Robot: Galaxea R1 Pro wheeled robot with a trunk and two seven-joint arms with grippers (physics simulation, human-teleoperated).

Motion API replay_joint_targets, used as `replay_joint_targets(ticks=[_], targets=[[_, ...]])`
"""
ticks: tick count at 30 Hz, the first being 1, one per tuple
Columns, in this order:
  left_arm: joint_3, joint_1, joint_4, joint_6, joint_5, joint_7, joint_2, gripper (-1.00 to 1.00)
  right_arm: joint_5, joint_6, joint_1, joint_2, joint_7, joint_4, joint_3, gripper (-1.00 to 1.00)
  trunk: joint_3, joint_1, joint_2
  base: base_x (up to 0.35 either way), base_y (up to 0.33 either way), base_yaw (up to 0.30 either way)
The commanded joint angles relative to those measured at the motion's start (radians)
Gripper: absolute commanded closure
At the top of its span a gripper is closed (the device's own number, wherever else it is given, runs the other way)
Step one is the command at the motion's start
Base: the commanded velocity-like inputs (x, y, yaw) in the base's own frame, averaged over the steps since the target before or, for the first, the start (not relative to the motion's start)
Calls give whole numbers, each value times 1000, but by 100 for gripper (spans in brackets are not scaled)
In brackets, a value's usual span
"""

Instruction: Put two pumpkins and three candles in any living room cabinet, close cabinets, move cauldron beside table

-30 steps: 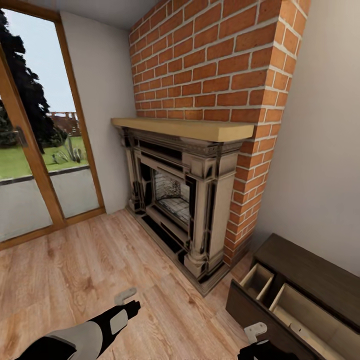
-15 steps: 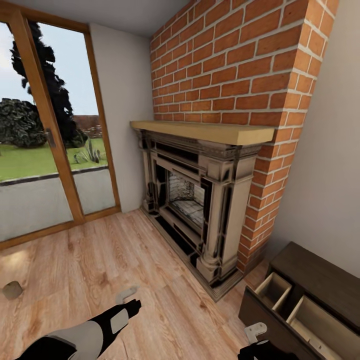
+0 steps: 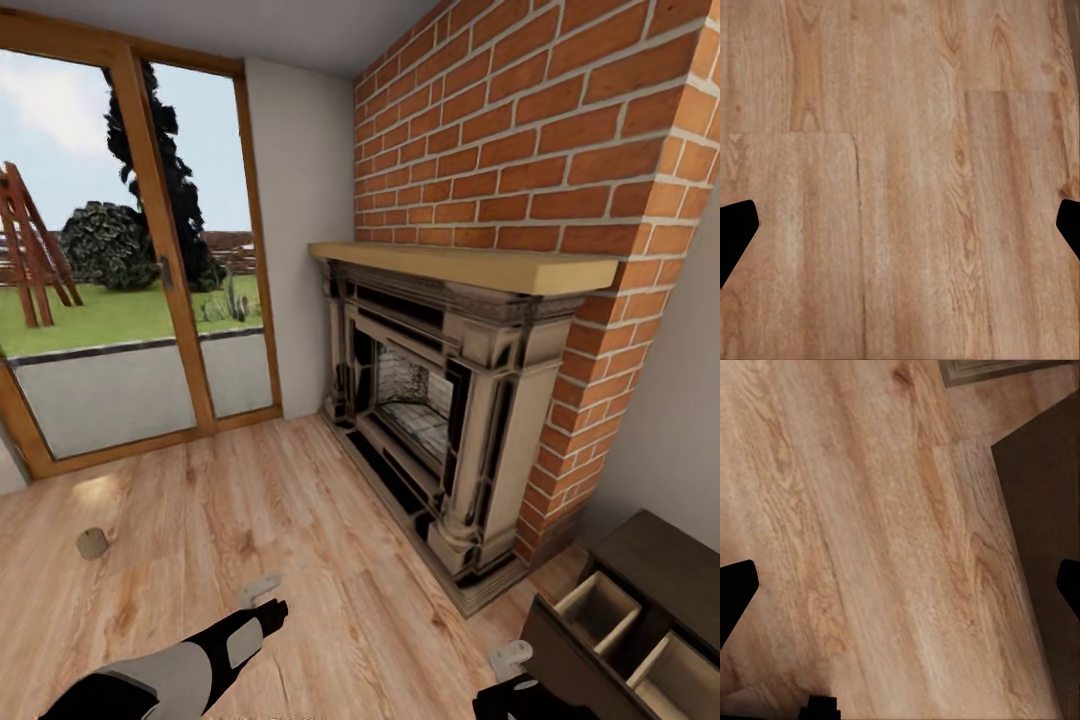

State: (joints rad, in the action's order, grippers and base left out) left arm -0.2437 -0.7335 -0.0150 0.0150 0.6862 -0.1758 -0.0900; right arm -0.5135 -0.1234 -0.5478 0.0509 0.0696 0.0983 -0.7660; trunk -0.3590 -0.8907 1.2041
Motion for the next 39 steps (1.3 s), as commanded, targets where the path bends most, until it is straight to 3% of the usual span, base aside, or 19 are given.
replay_joint_targets(ticks=[1,20,39], targets=[[-9,-1,-2,2,7,-2,-3,-100,-8,-7,0,1,6,4,-8,-100,-1,0,1,0,0,293],[-8,-1,-6,0,6,-2,-11,-100,-6,-4,0,2,6,3,-8,-100,2,0,1,0,0,285],[-8,-1,-8,2,6,-2,-13,-100,-5,-2,0,9,6,3,-10,-100,14,0,1,0,0,123]])
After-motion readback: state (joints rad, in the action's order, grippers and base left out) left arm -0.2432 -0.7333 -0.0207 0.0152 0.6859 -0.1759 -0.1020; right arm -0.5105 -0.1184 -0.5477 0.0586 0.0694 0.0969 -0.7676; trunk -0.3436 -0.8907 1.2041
